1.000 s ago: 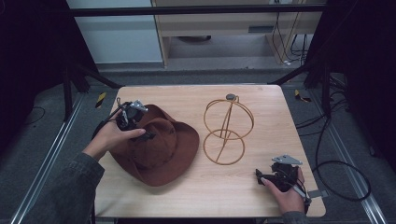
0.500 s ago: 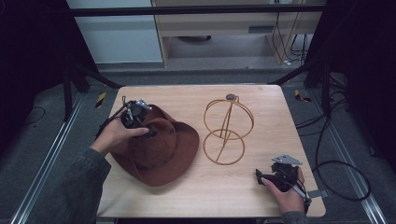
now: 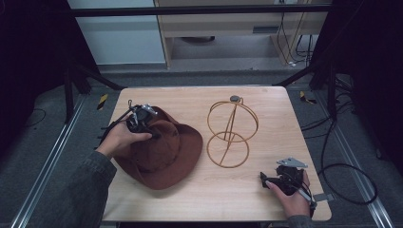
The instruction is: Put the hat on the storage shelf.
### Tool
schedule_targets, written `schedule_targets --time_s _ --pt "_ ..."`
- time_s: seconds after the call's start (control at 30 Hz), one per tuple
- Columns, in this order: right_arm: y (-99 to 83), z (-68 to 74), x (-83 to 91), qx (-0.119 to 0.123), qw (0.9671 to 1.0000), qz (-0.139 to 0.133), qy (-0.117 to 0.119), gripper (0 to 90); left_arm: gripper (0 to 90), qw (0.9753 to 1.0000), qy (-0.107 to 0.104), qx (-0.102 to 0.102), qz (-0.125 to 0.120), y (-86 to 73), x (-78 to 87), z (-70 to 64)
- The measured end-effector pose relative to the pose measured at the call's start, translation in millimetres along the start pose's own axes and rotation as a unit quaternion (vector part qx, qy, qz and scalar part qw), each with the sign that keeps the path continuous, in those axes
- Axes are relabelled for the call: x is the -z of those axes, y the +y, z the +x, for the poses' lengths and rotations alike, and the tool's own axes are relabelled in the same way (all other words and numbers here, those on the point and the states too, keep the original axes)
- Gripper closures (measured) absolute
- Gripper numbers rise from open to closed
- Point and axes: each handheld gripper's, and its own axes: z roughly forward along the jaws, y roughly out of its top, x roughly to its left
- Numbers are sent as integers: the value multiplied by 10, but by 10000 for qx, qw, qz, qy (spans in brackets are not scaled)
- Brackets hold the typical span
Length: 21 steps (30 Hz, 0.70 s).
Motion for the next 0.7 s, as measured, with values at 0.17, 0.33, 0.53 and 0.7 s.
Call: schedule_targets --time_s 0.17,0.33,0.53,0.7 --pt "0 -1 -1 3 10000 -3 -4 5 707 9999 -59 37 75 -2 18 12" --pt "0 -1 -2 2 10000 -4 -3 5 872 9997 -75 51 224 2 26 21" --pt "3 -5 -6 -10 10000 -8 -6 5 886 9999 -33 77 134 -6 114 19" --pt "3 -6 -6 -4 10000 -10 -8 5 888 9999 46 64 -89 -41 262 -11"
